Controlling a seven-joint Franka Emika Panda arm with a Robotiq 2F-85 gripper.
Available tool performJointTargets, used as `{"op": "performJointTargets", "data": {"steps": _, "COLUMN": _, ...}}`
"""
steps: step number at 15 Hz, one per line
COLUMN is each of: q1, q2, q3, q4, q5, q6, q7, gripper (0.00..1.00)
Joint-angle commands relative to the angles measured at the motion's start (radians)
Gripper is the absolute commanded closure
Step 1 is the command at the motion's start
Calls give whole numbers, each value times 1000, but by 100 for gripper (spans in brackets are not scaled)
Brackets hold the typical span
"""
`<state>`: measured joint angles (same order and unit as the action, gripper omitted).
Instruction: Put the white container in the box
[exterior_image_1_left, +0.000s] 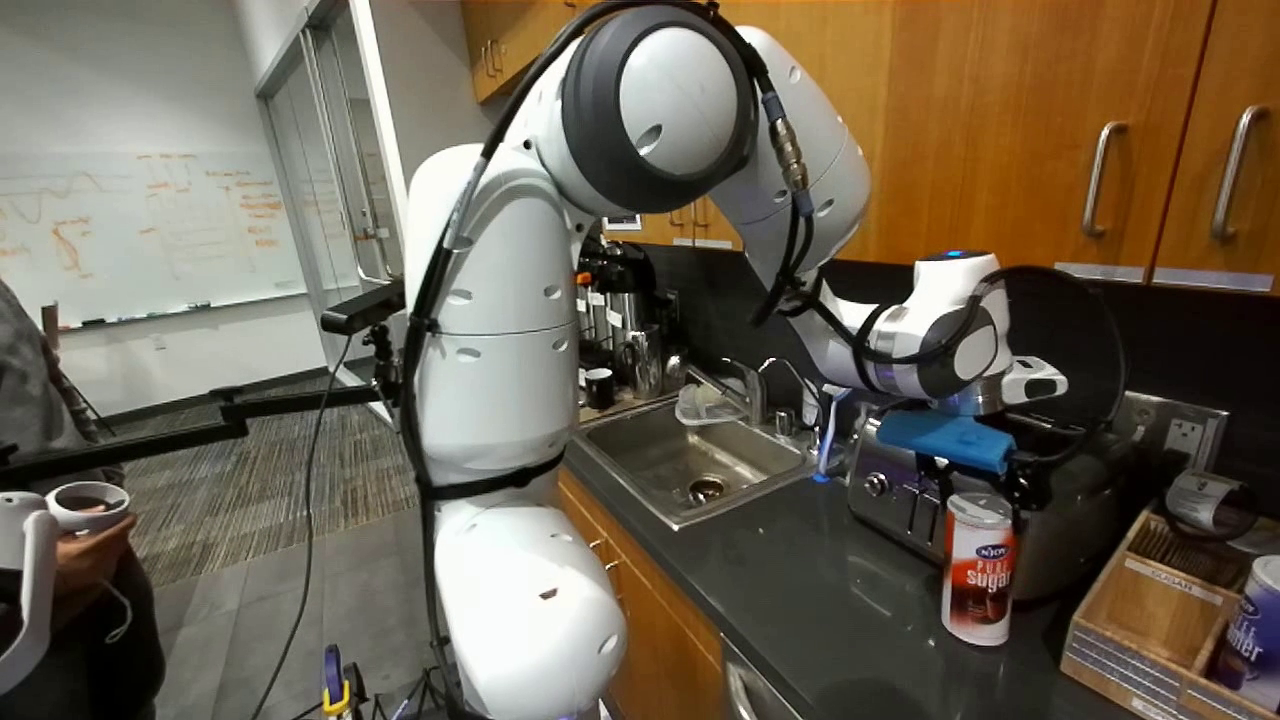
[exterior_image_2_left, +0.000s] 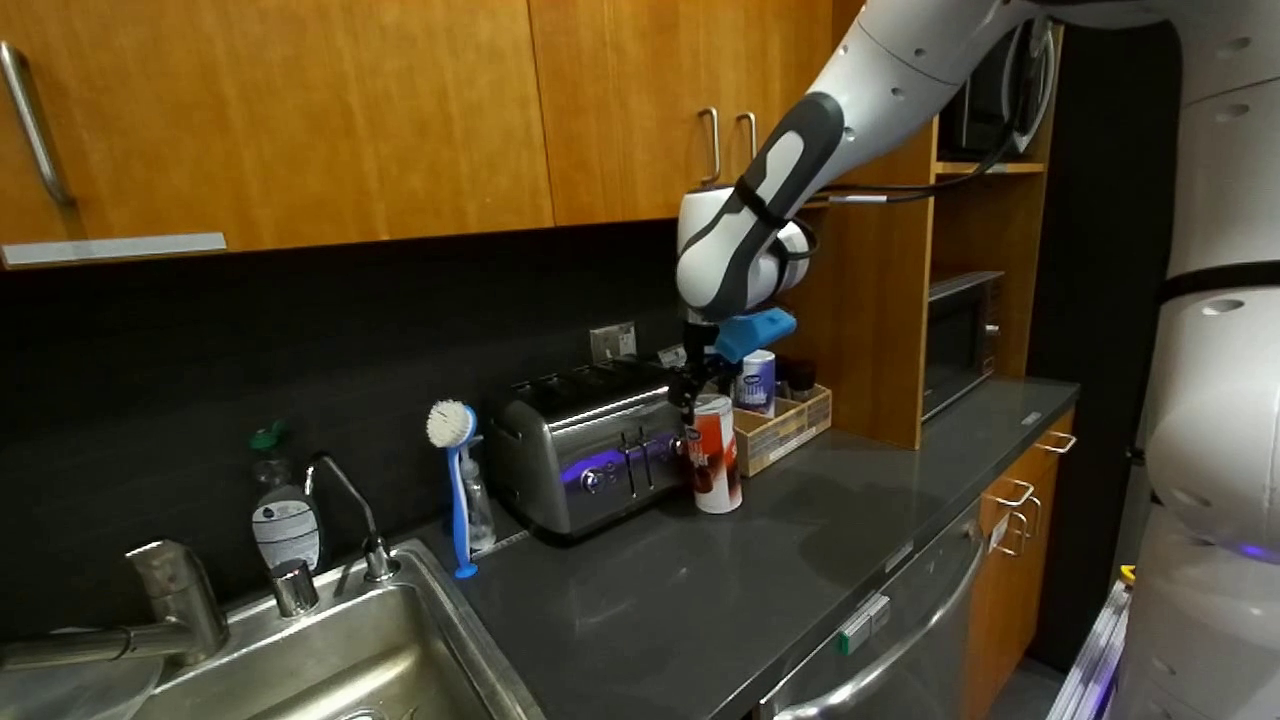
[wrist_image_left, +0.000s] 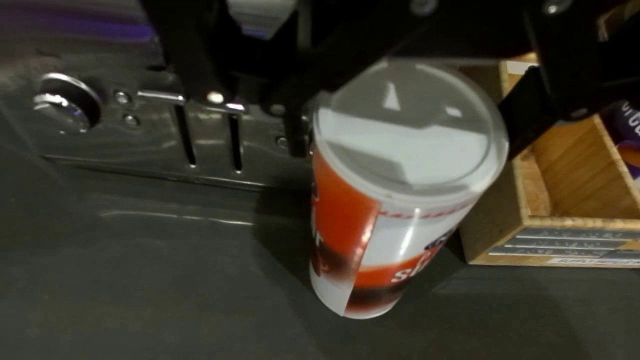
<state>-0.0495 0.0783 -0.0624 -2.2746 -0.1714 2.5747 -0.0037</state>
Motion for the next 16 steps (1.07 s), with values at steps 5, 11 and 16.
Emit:
{"op": "performJointTargets", "data": {"steps": 5, "q1": -4, "q2": -42, "q3": 6, "q4": -13, "q5": 94, "q6": -25, "q7": -30, "gripper": 33}}
{"op": "performJointTargets", "data": {"steps": 11, "q1": -20, "q2": -34, "q3": -12, "q4": 0, "q5": 101, "q6": -30, "q7": -25, "gripper": 33}}
{"op": "performJointTargets", "data": {"steps": 16, "q1": -4, "q2": -126, "q3": -2, "q4": -55, "q5": 55, "q6": -53, "q7": 3, "gripper": 33}}
